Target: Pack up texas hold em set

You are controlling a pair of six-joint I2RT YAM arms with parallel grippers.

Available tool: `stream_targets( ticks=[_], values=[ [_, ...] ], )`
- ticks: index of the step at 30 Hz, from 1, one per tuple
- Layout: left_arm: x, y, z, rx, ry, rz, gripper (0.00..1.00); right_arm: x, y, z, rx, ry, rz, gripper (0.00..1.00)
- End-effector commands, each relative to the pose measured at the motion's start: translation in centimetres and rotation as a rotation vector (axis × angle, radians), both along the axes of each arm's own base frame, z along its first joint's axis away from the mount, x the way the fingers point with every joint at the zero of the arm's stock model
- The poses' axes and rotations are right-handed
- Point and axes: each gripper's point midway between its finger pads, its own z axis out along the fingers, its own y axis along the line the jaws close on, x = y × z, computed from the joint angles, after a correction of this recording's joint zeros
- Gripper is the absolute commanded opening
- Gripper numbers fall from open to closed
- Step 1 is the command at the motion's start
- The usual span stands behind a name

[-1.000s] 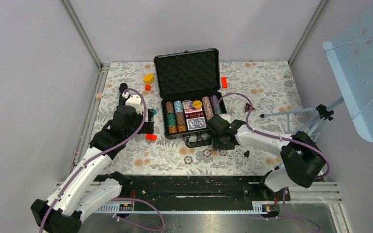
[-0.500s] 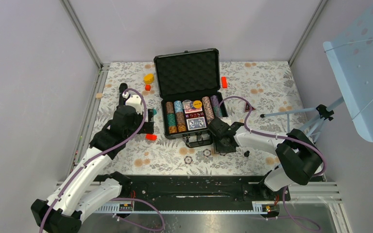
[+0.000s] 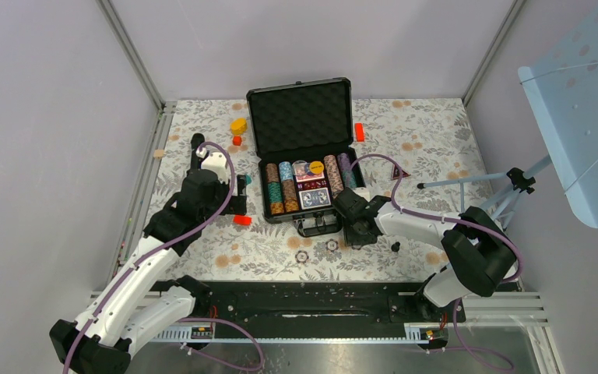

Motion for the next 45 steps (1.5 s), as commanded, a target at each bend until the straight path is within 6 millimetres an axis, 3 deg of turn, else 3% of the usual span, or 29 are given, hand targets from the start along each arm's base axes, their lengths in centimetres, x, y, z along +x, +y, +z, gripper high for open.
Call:
stream_targets(
  ticks=[1,9,21,30,40,45],
  values=[
    [0.5,-0.5,0.4,-0.024,-0.026,-0.010,0.99,0.1,0.5,-0.8,0.021,0.014,0.026,0.46],
    [0.5,-0.5,0.3,-0.023,-0.025,-0.009,0.99,0.2,2.5,0.3,0.119,0.012,0.040,0.46],
    [0.5,-0.5,0.3,-0.025,-0.024,-0.012,0.99,0.6,4.0,2.5,0.169,-0.011,0.064,0.46],
    [0.5,-0.5,0.4,-0.024,-0.026,-0.010,0.99,0.6,6.2,3.0,0.178,-0.010,0.102,0.46],
    [0.5,-0.5,0.4,-0.025,-0.026,-0.011,0.99,0.9,0.9,2.1,0.005,-0.042,0.006,0.65],
    [0.5,-0.5,0.4,-0.026,-0.025,-0.012,0.99,0.5,0.9,0.9,0.028,-0.009,0.016,0.67]
  ],
)
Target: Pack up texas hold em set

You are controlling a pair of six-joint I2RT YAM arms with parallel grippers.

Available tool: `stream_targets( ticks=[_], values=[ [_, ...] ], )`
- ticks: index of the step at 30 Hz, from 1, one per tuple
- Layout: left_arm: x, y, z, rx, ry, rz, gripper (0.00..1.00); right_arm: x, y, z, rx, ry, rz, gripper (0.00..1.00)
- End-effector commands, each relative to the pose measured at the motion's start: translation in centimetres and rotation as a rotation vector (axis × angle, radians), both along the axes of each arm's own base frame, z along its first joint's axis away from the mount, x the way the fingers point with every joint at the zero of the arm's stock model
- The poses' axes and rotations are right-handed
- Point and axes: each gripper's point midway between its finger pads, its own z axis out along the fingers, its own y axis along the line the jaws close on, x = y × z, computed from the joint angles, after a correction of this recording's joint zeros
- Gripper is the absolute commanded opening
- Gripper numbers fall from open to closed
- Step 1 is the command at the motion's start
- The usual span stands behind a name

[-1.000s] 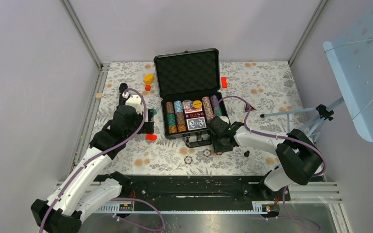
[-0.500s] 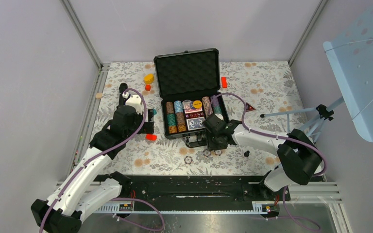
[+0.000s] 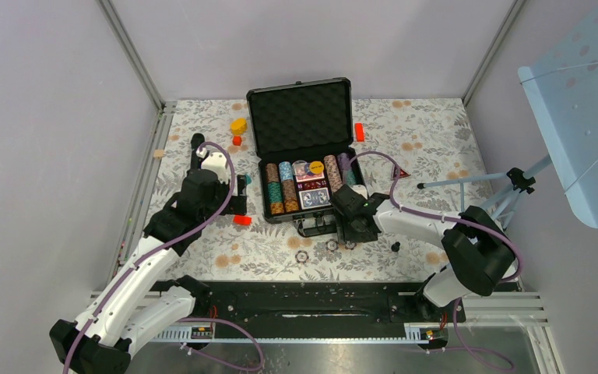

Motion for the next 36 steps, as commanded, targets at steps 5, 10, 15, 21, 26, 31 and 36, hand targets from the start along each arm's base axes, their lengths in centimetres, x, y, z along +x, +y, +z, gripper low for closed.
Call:
stream_targets(
  ticks=[5,10,15,21,26,31,36],
  values=[
    [0.5,-0.4,0.4,-0.022,-0.028,-0.006,0.99,-0.2,0.0,-0.9,0.006,0.031,-0.001,0.65],
    [0.5,-0.4,0.3,-0.021,-0.025,-0.006,0.99,-0.3,-0.1,-1.4,-0.008,0.047,0.004,0.57],
    [0.5,-0.4,0.3,-0.022,-0.027,-0.006,0.99,-0.4,-0.1,-1.7,-0.016,0.055,0.002,0.51],
    [0.5,-0.4,0.3,-0.023,-0.027,-0.007,0.99,-0.2,0.1,-1.2,0.006,0.036,0.003,0.48],
    [0.5,-0.4,0.4,-0.024,-0.027,-0.007,0.99,0.2,1.1,0.3,0.065,0.009,0.012,0.47],
    [0.5,-0.4,0.3,-0.023,-0.026,-0.007,0.99,0.3,2.6,1.5,0.126,0.011,0.021,0.47],
    [0.5,-0.4,0.4,-0.022,-0.028,-0.008,0.99,0.1,4.4,1.9,0.146,0.013,0.054,0.47]
  ],
)
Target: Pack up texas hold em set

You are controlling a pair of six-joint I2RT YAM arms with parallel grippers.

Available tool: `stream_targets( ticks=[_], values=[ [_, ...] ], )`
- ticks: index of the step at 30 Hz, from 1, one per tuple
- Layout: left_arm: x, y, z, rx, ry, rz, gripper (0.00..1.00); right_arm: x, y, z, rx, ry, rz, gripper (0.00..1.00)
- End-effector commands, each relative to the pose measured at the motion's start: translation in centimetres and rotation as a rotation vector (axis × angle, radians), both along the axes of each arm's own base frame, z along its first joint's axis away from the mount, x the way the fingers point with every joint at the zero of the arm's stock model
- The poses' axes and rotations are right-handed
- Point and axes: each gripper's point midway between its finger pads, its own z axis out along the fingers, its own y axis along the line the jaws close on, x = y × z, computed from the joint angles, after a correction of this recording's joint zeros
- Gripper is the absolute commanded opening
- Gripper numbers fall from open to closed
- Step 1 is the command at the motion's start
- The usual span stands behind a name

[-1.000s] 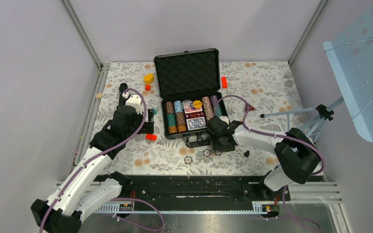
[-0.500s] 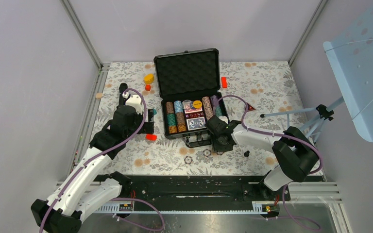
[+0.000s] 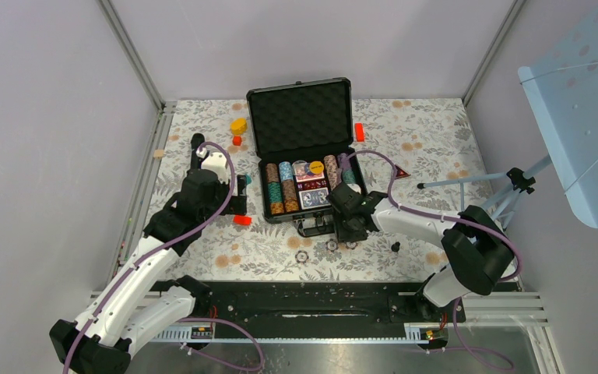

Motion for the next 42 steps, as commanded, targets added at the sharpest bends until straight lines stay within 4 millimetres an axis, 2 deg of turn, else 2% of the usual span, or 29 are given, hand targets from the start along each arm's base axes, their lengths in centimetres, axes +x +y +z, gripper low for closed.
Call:
stream_targets(
  ticks=[1,4,6,13,20,31,42],
  values=[
    [0.5,-0.4,0.4,-0.022,-0.027,-0.008,0.99,0.4,3.0,1.7,0.071,-0.024,0.030,0.47],
    [0.5,-0.4,0.3,-0.022,-0.026,-0.007,0.99,0.4,3.1,1.7,0.058,-0.027,0.030,0.47],
    [0.5,-0.4,0.3,-0.023,-0.027,-0.009,0.99,0.7,2.2,1.6,0.018,-0.043,0.013,0.47],
    [0.5,-0.5,0.4,-0.022,-0.027,-0.010,0.99,0.9,-1.2,1.0,-0.113,-0.067,-0.010,0.63],
    [0.6,-0.5,0.3,-0.021,-0.024,-0.010,0.99,0.6,-1.6,-0.3,-0.112,-0.033,-0.017,0.66],
    [0.5,-0.4,0.4,-0.022,-0.027,-0.009,0.99,0.0,-2.5,-2.1,-0.138,0.000,-0.030,0.56],
    [0.5,-0.4,0.3,-0.021,-0.025,-0.008,0.99,-0.1,-2.6,-2.3,-0.130,0.000,-0.032,0.46]
  ],
)
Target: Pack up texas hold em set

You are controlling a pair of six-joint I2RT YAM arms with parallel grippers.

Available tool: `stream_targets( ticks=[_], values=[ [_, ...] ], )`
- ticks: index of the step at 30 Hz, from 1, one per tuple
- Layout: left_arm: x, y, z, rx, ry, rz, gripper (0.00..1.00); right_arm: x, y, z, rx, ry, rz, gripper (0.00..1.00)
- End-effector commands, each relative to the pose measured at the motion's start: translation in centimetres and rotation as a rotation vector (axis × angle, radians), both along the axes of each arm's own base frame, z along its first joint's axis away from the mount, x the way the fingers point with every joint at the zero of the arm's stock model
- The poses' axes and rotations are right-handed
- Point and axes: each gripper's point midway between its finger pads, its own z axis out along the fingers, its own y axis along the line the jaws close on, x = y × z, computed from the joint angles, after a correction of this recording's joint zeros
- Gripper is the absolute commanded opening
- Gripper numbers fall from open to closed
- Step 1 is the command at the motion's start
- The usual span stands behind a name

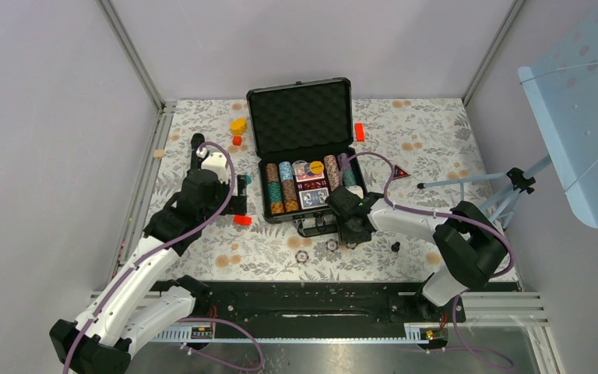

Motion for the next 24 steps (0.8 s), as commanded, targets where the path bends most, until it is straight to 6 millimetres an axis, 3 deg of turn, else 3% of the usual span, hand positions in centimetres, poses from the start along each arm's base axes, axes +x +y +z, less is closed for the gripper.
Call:
stream_targets(
  ticks=[1,15,24],
  values=[
    [0.5,-0.4,0.3,-0.022,-0.025,-0.008,0.99,-0.4,-0.9,-0.9,-0.016,0.010,-0.014,0.46],
    [0.5,-0.4,0.4,-0.022,-0.027,-0.008,0.99,0.1,3.6,1.9,0.187,0.012,0.025,0.45],
    [0.5,-0.4,0.4,-0.022,-0.027,-0.008,0.99,-0.3,6.0,1.8,0.210,0.024,0.051,0.45]
  ],
)
